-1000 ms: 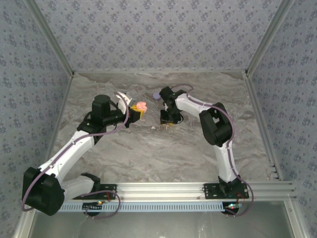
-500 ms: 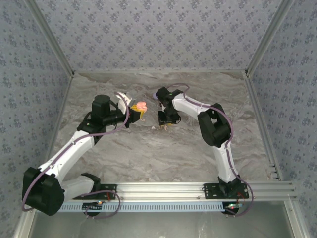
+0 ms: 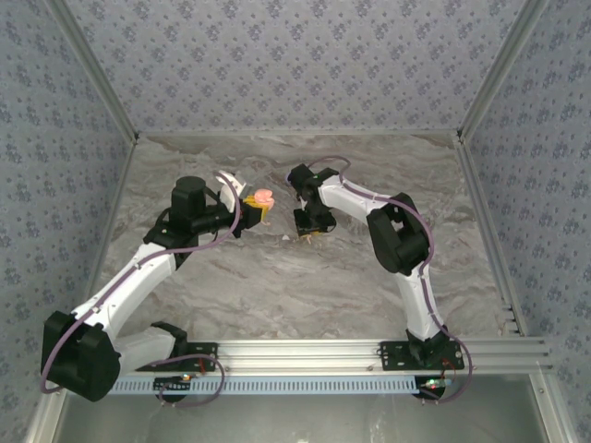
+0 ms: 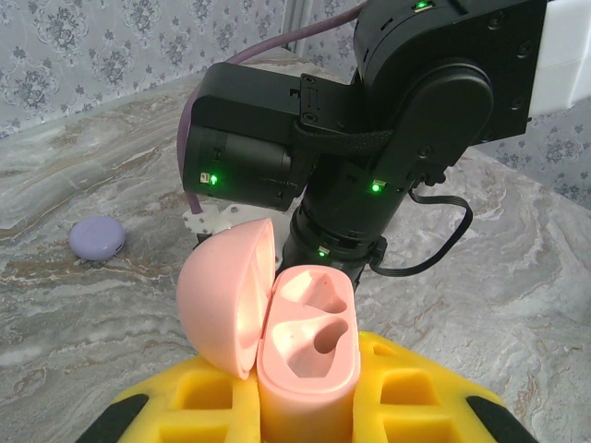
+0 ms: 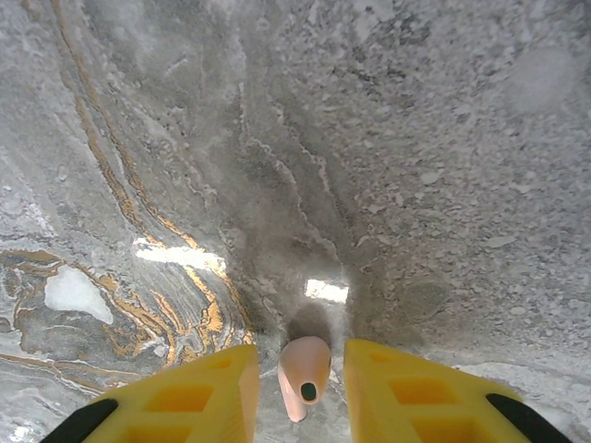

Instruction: Insert the wireless bluetooth earbuds into the charging case

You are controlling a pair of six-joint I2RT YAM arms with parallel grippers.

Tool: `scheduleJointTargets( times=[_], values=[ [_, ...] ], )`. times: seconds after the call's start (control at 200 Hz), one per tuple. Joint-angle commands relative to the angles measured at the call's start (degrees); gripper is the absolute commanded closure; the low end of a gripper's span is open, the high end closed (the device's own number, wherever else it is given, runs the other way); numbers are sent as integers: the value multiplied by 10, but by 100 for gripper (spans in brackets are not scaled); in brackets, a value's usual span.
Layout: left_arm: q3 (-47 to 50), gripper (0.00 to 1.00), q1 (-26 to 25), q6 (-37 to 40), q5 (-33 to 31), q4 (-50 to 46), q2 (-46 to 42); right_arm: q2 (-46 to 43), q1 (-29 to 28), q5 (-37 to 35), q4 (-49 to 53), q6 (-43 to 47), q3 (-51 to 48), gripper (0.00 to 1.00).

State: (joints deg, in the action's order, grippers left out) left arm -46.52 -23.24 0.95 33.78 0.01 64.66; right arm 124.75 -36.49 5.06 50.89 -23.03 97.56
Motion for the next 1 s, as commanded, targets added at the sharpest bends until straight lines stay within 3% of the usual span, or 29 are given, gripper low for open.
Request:
scheduleJointTargets(
  times=[0.0,0.445,0.735,0.994],
  values=[
    [-5,89,4,8,8,0,2,18,-5,-7,18,4,10,68],
    [-3,89,4,7,6,-3,-2,29,-7,-13,18,3,5,72],
    [-2,89,4,8,5,-7,-7,28,-3,-11,10,2,-5,81],
    [2,89,4,3,4,-6,-5,-23,32,34,-65,-8,-77,83]
  ],
)
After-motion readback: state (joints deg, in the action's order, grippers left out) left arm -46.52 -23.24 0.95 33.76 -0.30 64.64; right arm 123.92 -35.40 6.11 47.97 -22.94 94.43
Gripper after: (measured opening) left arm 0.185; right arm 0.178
